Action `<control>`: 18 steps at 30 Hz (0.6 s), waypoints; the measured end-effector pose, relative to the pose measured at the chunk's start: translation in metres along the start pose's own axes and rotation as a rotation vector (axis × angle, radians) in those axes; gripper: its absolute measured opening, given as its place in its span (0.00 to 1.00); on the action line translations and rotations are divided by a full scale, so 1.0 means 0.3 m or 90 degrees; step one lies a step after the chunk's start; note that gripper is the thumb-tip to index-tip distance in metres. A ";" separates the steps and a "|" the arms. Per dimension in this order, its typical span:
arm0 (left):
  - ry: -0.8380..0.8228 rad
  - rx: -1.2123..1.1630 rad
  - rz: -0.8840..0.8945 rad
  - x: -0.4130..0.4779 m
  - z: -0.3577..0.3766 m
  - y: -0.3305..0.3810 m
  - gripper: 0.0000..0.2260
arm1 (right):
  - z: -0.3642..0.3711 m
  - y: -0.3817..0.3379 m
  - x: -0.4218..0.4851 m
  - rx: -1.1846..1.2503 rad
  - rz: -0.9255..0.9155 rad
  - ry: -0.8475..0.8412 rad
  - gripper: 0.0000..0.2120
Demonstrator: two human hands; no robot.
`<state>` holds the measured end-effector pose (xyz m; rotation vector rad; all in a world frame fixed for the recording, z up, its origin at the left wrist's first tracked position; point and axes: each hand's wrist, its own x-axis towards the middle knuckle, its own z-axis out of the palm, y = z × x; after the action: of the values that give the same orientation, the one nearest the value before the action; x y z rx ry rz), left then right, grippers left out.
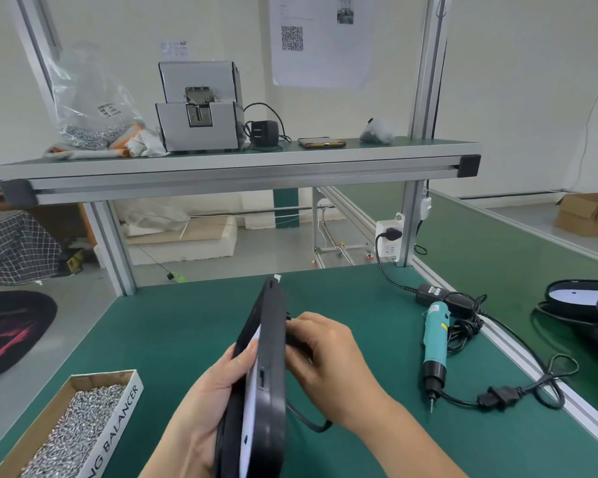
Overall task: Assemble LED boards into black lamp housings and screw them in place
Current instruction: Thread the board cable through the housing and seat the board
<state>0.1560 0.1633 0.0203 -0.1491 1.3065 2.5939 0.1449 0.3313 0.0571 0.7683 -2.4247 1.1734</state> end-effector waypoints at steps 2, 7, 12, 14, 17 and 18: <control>-0.028 0.028 0.041 -0.003 -0.002 0.010 0.13 | -0.011 0.003 -0.004 0.058 0.026 -0.047 0.04; 0.030 0.160 0.166 -0.009 -0.013 0.031 0.17 | -0.072 0.028 -0.017 0.272 0.225 0.113 0.09; -0.013 0.258 0.215 -0.026 0.027 0.014 0.20 | -0.085 0.031 -0.049 0.508 0.423 -0.224 0.31; -0.030 0.291 0.224 -0.023 0.043 -0.003 0.20 | -0.071 0.030 -0.050 0.612 0.423 -0.173 0.24; -0.028 0.330 0.248 -0.014 0.052 -0.018 0.15 | -0.048 0.056 -0.054 0.636 0.454 -0.073 0.22; -0.029 0.338 0.249 -0.013 0.055 -0.020 0.15 | -0.048 0.051 -0.054 0.624 0.449 -0.062 0.22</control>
<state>0.1615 0.1793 0.0261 0.2820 2.1234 2.3985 0.1496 0.3558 0.0481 0.1275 -2.1360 2.7258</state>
